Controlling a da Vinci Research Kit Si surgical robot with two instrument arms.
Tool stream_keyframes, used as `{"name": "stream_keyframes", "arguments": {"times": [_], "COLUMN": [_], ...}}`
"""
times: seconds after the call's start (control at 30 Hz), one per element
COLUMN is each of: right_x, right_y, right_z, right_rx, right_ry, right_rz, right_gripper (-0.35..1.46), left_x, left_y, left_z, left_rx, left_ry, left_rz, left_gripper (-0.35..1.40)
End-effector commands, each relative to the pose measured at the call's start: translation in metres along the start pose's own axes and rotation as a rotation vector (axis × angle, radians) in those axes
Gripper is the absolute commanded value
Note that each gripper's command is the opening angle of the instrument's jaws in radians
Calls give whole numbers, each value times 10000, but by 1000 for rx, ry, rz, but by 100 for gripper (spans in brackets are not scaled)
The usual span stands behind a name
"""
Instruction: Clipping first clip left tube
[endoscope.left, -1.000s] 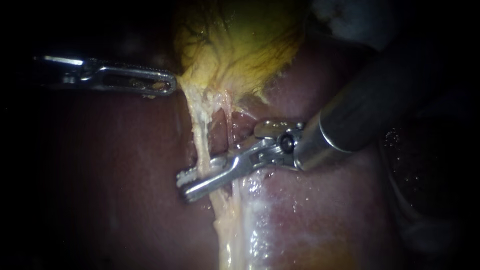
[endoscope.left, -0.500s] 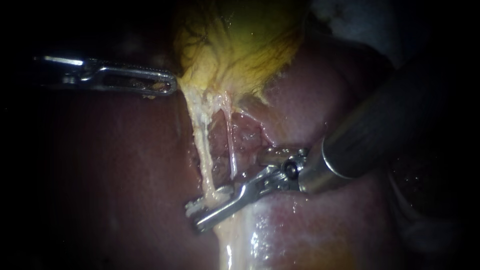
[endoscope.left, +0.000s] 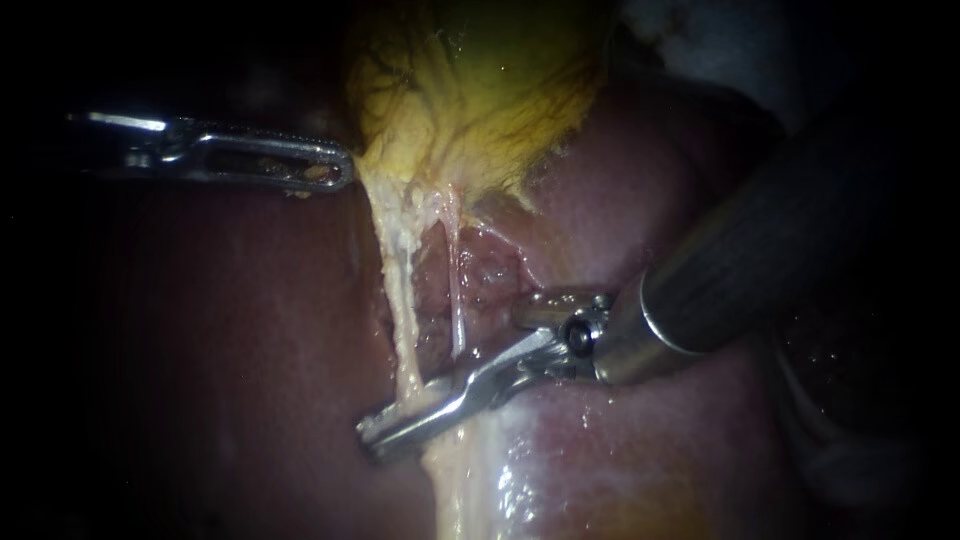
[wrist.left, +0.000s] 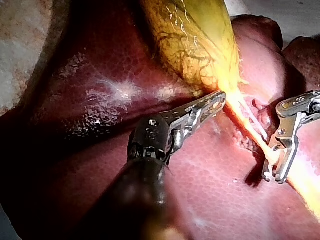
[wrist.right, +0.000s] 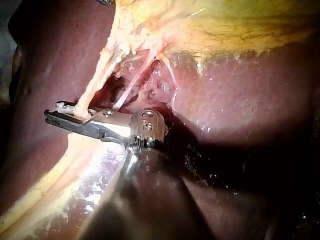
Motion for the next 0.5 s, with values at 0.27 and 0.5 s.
{"name": "stream_keyframes", "arguments": {"times": [0.27, 0.5], "right_x": [5, 5], "right_y": [6, 6], "right_z": [-2, -2], "right_rx": [13, 15], "right_ry": [-27, -27], "right_rz": [-8, -20], "right_gripper": [-35, -35], "left_x": [0, 0], "left_y": [0, 0], "left_z": [0, 0], "left_rx": [0, 0], "left_ry": [0, 0], "left_rz": [0, 0], "left_gripper": [-35, -35]}}
